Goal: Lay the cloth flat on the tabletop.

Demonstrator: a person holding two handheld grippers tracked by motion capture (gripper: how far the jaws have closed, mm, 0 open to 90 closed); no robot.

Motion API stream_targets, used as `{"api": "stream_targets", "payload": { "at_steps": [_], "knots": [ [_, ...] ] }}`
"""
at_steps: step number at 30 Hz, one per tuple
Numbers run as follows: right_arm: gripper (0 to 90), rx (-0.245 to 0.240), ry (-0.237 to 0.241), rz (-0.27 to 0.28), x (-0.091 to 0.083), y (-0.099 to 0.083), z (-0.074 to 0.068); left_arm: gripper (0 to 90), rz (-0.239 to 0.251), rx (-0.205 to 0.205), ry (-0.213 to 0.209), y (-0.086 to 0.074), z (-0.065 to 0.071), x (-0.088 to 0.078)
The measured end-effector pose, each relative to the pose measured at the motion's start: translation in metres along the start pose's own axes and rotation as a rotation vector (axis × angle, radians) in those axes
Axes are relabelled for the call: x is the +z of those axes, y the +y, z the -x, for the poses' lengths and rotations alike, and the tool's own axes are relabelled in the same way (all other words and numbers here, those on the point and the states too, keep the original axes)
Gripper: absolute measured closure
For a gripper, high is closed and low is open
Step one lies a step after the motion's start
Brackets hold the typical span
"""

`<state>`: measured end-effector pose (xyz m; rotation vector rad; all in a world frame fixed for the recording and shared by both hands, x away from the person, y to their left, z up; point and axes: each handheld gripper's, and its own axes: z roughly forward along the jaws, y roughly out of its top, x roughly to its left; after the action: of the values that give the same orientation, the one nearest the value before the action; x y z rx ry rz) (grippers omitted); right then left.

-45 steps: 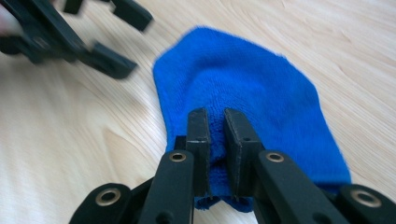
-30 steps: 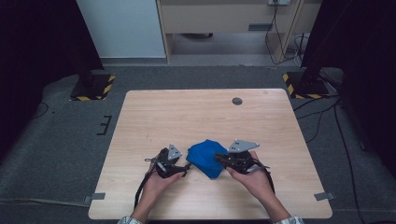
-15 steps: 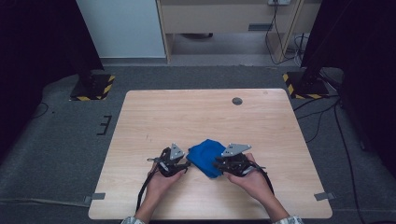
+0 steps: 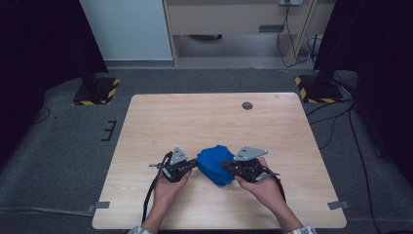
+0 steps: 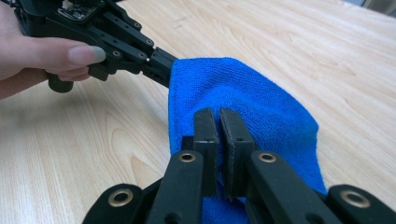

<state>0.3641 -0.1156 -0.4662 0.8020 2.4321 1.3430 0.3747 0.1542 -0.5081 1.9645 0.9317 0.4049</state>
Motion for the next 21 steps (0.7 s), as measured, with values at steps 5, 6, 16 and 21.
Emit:
{"api": "stream_targets", "payload": {
  "at_steps": [5,6,16,21],
  "knots": [
    [87.0,0.019,-0.005,0.020,-0.003,0.001,0.004,86.8,0.045,-0.010,0.019,0.004,-0.002,-0.008],
    [87.3,0.022,0.000,0.023,-0.003,0.001,0.004,86.7,0.045,-0.010,0.019,0.004,-0.002,-0.008],
    [87.8,0.052,-0.015,0.083,-0.010,0.006,0.013,81.2,0.005,-0.004,0.038,-0.001,-0.001,0.000],
    [87.8,0.047,-0.022,0.094,-0.004,0.015,0.016,71.9,-0.007,0.005,0.043,-0.002,0.005,0.005]
  ]
}}
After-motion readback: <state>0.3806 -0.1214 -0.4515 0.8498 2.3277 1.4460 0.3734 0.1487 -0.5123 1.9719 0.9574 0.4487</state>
